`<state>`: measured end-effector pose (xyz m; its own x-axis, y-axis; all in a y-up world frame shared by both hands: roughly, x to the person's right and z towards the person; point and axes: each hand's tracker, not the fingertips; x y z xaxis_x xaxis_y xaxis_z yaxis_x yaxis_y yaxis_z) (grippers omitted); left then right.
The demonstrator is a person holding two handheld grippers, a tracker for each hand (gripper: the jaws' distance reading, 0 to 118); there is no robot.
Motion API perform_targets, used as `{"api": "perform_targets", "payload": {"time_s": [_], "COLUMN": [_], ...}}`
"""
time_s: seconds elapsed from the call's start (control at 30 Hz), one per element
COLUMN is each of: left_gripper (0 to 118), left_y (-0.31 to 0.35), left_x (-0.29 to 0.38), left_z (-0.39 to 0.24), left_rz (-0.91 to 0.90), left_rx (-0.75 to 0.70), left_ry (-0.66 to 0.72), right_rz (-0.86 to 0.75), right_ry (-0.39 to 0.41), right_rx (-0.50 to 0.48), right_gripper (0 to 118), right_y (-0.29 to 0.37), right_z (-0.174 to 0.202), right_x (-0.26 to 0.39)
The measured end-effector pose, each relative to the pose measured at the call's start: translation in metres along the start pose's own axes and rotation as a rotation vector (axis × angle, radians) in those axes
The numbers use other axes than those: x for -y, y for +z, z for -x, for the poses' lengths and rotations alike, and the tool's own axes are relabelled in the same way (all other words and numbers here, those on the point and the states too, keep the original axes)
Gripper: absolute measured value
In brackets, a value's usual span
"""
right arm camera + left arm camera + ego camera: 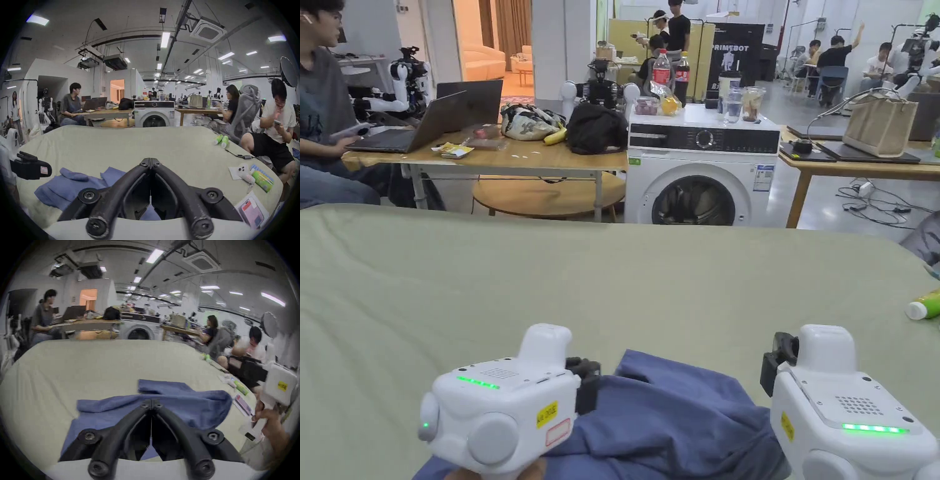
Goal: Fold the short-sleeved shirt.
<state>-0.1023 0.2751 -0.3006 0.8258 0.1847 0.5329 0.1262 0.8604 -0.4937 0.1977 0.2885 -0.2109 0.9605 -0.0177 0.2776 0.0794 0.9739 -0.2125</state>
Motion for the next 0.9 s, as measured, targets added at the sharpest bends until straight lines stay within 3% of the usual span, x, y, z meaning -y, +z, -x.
{"api": "perform_targets", "payload": {"time_s": [0.23, 0.53, 0.67, 0.8, 0.9], "left_gripper": [0, 0, 53, 59, 58], "left_y": [0.01, -0.025, -0.055, -0.091, -0.122], "left_x": [-0.007, -0.033, -0.032, -0.021, -0.011], "left_z": [0.074, 0.166, 0.185, 0.182, 0.173], "left_rz": [0.019, 0.222, 0.311, 0.382, 0.461], "left_rx": [-0.083, -0.129, -0.108, -0.092, -0.142], "left_ry": [0.105, 0.232, 0.298, 0.324, 0.254], "right_rz": [0.021, 0.052, 0.069, 0.088, 0.101], "right_ry": [0.01, 0.032, 0.041, 0.046, 0.051], "right_rx": [-0.058, -0.083, -0.079, -0.069, -0.057], "right_gripper": [0, 0, 0, 0, 0], "right_y": [-0.015, -0.027, -0.03, -0.033, -0.035], "right_z": [0.029, 0.037, 0.035, 0.029, 0.024], "right_x": [0.001, 0.004, 0.006, 0.009, 0.012]}}
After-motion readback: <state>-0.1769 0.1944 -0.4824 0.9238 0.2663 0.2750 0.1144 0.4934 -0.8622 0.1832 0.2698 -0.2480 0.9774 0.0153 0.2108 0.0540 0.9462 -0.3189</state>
